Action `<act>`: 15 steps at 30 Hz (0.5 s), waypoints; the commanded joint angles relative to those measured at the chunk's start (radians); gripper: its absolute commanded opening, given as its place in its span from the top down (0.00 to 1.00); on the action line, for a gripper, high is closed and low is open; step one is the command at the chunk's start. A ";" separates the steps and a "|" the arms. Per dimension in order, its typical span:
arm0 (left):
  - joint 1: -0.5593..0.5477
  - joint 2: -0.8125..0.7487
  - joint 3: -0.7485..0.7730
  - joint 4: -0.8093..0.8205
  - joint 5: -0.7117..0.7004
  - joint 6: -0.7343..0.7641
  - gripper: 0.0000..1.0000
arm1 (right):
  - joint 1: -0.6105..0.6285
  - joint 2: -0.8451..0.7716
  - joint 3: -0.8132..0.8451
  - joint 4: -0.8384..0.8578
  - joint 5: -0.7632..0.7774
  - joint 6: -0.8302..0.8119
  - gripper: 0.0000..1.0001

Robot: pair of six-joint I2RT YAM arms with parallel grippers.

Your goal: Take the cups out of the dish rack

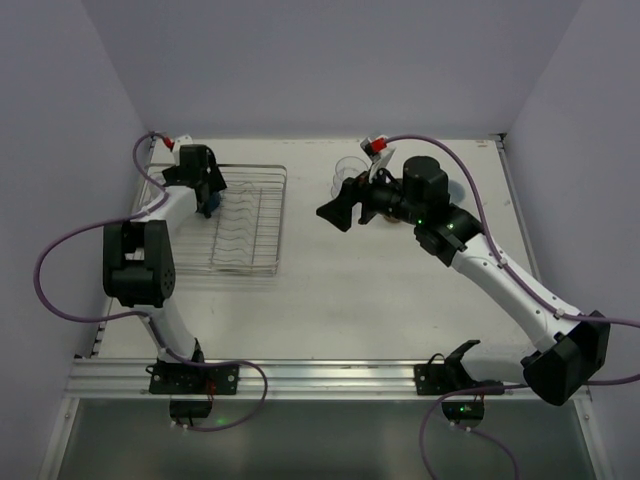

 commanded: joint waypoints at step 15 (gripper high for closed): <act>0.007 -0.370 -0.135 0.068 0.001 0.034 0.73 | 0.035 0.036 0.028 0.125 -0.064 0.084 0.12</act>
